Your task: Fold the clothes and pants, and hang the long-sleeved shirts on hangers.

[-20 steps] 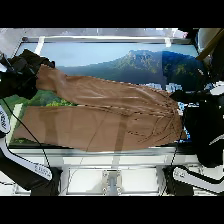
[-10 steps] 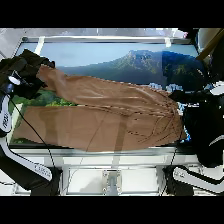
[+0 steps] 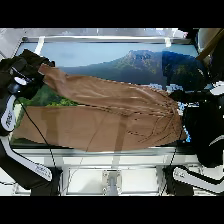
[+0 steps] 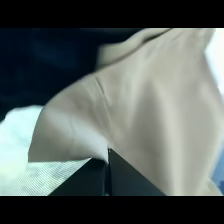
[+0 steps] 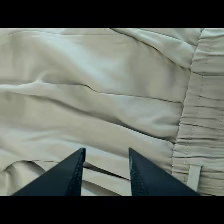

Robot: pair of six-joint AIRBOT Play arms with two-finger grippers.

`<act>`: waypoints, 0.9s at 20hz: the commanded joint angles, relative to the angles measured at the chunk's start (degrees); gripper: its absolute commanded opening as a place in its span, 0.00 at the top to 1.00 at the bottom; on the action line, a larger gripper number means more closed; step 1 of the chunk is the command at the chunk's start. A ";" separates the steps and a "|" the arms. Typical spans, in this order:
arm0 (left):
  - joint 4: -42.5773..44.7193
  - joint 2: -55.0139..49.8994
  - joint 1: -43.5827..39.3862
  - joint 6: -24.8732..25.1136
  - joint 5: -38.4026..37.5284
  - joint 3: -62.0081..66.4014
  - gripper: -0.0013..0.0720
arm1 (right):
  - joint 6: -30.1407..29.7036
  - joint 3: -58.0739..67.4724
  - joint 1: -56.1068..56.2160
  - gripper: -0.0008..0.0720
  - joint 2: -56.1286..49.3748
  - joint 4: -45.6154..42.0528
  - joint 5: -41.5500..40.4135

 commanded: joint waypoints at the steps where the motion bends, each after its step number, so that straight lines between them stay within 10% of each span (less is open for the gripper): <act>1: 11.61 6.78 1.33 1.66 -8.00 0.00 0.97 | 0.02 0.04 0.02 0.56 0.04 -0.15 0.68; 6: 30.58 19.52 2.03 5.27 -37.77 -0.02 0.97 | 0.02 0.04 0.04 0.56 0.04 -0.07 1.60; 9: 30.51 19.63 2.05 7.08 -40.63 -0.09 0.97 | 0.00 0.04 0.04 0.56 0.04 0.20 1.62; 10: 30.53 18.67 2.05 7.06 -40.59 -0.09 0.85 | 0.00 0.04 0.04 0.56 0.04 0.37 1.77; 12: 30.58 16.17 2.23 6.91 -39.69 -0.09 0.02 | -0.04 0.04 0.04 0.56 0.04 0.52 2.54; 18: 30.99 17.77 6.51 0.50 -36.87 -0.11 0.02 | 0.02 0.04 -1.99 0.54 1.95 -6.71 13.14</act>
